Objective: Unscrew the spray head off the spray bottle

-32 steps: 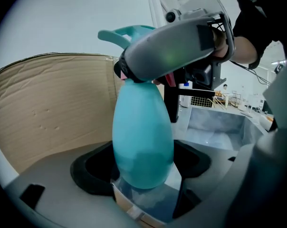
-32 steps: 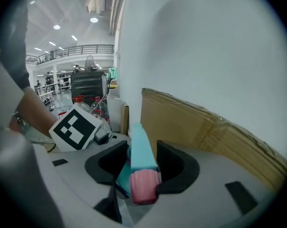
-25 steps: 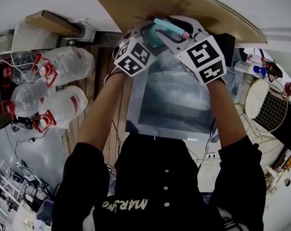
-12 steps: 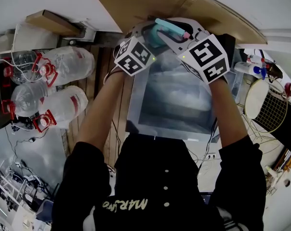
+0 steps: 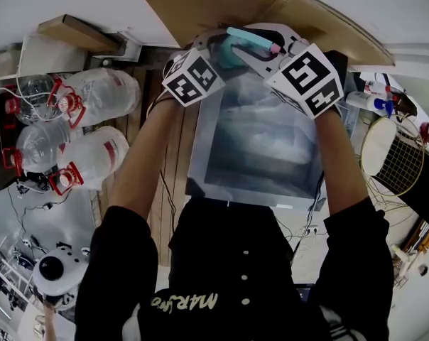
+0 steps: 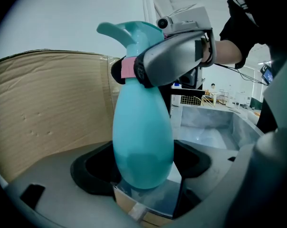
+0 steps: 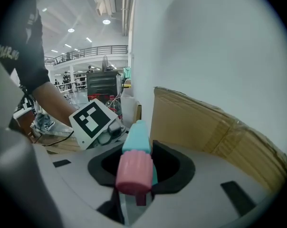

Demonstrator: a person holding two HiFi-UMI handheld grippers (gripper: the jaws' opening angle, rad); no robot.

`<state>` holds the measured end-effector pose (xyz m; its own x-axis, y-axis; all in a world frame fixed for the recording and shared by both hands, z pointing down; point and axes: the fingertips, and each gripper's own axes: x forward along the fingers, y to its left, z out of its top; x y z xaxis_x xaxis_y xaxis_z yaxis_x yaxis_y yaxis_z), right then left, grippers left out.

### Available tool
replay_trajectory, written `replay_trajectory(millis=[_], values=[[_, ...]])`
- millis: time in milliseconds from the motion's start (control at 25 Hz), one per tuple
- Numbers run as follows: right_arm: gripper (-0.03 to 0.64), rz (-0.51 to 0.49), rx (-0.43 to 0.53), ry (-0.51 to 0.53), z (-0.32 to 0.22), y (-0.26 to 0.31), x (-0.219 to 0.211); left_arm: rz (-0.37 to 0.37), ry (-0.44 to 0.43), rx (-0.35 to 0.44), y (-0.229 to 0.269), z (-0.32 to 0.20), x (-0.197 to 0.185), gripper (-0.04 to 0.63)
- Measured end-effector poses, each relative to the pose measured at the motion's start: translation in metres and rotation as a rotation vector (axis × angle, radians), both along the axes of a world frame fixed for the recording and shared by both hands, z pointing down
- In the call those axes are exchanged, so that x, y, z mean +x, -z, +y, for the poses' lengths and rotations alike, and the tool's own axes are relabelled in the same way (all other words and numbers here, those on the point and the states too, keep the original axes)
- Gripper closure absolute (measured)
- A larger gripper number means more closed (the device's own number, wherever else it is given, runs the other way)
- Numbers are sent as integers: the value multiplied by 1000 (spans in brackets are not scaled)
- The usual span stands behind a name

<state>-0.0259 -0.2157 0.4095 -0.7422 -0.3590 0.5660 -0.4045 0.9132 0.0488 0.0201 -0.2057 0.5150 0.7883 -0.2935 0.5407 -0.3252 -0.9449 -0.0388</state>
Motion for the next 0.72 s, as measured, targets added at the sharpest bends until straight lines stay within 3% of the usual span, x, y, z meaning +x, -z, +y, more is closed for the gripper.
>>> replay_trajectory(millis=[280, 520, 720], values=[[457, -22, -24, 31, 0, -1, -1, 4, -11, 2, 0, 0, -1, 199], [386, -35, -56, -87, -3, 0, 11, 3, -4, 5, -1, 0, 0, 199], [324, -122, -54, -231, -1, 25, 25, 2, 3, 6, -1, -1, -1, 199]])
